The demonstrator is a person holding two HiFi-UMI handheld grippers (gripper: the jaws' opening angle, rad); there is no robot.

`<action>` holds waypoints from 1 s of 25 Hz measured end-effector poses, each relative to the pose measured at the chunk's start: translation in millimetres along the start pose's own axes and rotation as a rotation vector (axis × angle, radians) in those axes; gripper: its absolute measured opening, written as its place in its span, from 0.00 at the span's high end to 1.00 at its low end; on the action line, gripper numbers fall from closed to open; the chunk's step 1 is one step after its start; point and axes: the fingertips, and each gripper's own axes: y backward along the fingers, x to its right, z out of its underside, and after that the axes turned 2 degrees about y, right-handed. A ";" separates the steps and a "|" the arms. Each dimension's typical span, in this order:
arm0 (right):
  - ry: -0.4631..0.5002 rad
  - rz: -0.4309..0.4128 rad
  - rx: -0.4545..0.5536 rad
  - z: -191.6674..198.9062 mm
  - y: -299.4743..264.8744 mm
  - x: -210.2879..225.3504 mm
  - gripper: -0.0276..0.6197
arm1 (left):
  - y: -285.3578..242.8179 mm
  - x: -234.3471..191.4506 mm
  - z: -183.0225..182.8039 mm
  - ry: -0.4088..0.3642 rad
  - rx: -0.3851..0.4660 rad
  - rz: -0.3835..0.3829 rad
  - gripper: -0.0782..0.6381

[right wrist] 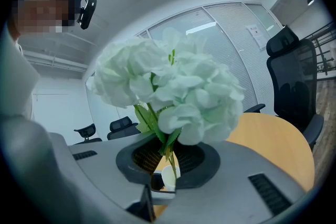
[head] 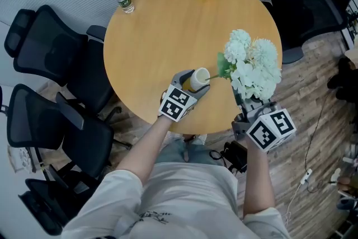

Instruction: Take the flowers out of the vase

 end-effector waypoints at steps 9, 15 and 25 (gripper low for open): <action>-0.028 0.020 0.028 -9.8 17.2 6.4 0.88 | -0.5 -0.6 1.5 0.005 -0.008 0.005 0.44; -0.023 0.051 0.020 -4.5 27.7 15.1 0.88 | -0.6 0.7 1.5 -0.008 -0.016 0.006 0.44; -0.047 0.086 -0.002 11.6 36.4 27.2 0.88 | 0.6 -2.0 8.5 -0.056 -0.040 0.000 0.44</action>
